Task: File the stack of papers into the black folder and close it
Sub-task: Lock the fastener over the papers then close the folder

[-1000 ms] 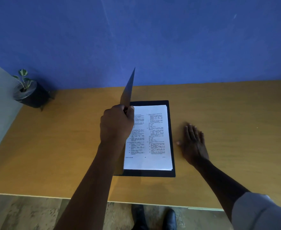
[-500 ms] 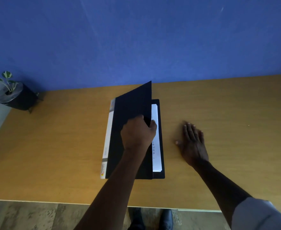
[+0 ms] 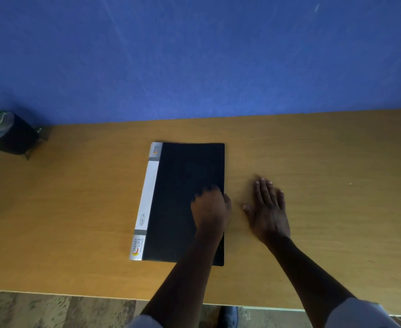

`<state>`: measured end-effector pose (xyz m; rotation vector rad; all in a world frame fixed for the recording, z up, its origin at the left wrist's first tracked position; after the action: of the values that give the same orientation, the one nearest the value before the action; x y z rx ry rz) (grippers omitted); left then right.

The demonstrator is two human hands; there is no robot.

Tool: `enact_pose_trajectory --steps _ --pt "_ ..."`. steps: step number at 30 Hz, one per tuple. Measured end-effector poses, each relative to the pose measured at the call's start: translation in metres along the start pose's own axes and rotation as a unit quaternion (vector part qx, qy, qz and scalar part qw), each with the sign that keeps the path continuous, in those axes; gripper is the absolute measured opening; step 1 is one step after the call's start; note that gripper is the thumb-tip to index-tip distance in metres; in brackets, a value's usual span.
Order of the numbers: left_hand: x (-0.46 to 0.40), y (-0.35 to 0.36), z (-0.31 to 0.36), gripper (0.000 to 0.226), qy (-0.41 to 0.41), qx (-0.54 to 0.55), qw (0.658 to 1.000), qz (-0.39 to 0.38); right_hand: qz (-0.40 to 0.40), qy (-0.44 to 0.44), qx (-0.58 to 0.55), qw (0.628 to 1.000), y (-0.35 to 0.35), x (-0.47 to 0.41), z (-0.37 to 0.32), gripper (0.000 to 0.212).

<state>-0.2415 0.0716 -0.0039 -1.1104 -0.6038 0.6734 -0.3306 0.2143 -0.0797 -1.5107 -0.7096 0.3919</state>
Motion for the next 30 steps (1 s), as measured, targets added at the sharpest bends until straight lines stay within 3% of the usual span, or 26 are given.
enact_pose_trajectory --steps 7,17,30 --pt "0.007 0.022 -0.002 0.028 0.018 -0.076 0.997 0.004 -0.003 0.005 -0.008 1.0 -0.001 0.0 -0.001 0.08" --pt "0.015 0.041 -0.01 0.052 0.072 -0.135 0.988 -0.016 0.006 0.009 0.002 1.0 -0.001 0.0 -0.002 0.081" --pt "0.027 0.033 -0.041 0.062 0.165 -0.061 0.984 -0.005 -0.003 0.043 -0.047 0.998 -0.007 0.004 -0.017 0.072"
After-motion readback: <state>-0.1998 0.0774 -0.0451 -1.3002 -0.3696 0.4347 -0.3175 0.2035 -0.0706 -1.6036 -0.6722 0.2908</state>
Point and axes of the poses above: each hand's wrist, its own x-axis away from the middle knuckle, its own y-axis out of the palm, z = x × y, the point moved 7 cm from there along -x, towards the middle knuckle, and after that the axes turned 6 degrees about x, right-handed, at the moved point
